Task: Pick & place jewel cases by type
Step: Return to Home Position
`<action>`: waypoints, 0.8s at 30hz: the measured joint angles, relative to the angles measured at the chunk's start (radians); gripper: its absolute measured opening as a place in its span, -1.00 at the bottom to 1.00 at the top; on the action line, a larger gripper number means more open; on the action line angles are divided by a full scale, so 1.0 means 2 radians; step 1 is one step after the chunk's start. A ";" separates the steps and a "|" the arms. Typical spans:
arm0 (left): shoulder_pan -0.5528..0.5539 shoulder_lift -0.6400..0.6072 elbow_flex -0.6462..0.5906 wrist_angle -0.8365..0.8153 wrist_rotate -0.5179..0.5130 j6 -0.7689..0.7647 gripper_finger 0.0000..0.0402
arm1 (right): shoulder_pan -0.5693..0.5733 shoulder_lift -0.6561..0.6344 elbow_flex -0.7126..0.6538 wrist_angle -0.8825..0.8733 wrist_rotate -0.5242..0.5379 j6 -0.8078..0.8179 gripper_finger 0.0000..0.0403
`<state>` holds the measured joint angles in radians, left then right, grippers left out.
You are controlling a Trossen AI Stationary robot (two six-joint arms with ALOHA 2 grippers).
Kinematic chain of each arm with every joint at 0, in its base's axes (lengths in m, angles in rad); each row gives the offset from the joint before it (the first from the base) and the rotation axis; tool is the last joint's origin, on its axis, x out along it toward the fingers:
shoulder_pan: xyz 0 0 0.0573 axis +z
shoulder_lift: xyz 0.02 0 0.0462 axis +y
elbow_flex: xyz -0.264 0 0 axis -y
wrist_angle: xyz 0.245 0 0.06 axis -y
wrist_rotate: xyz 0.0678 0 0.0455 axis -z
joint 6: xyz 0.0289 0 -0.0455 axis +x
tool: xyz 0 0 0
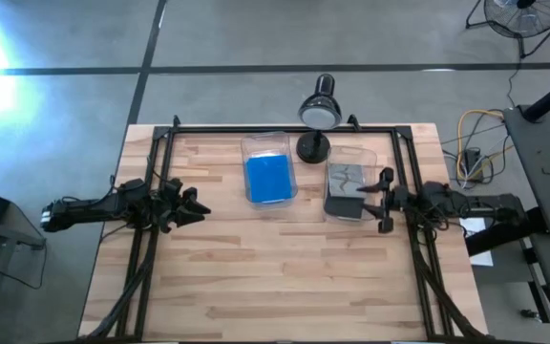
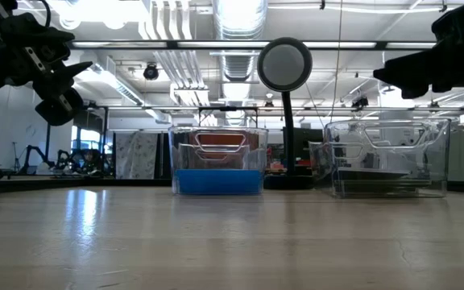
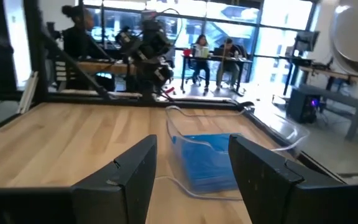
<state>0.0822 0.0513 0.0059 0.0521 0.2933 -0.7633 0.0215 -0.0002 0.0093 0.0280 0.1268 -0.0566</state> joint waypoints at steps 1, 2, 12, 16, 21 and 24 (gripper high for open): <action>0.000 0.000 0.000 0.000 0.000 0.000 -0.23 | -0.004 0.000 0.000 0.000 0.000 0.003 -0.04; 0.000 0.000 0.000 0.000 0.000 0.000 -0.23 | -0.007 0.000 0.000 0.000 -0.001 0.003 -0.04; 0.000 0.000 0.000 0.000 0.000 0.000 -0.23 | -0.008 0.000 0.000 0.001 -0.003 0.018 -0.04; 0.000 0.000 0.000 0.000 0.000 0.000 -0.23 | -0.008 0.000 0.000 0.001 -0.002 0.019 -0.04; 0.000 0.000 0.000 0.000 0.000 0.000 -0.23 | -0.008 0.005 0.000 0.002 -0.002 0.019 -0.04; 0.000 0.000 0.000 0.000 0.000 0.000 -0.23 | -0.008 0.005 0.000 0.001 -0.002 0.019 -0.04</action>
<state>0.0822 0.0513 0.0059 0.0521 0.2935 -0.7634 0.0059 0.0103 0.0093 0.0305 0.1226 -0.0181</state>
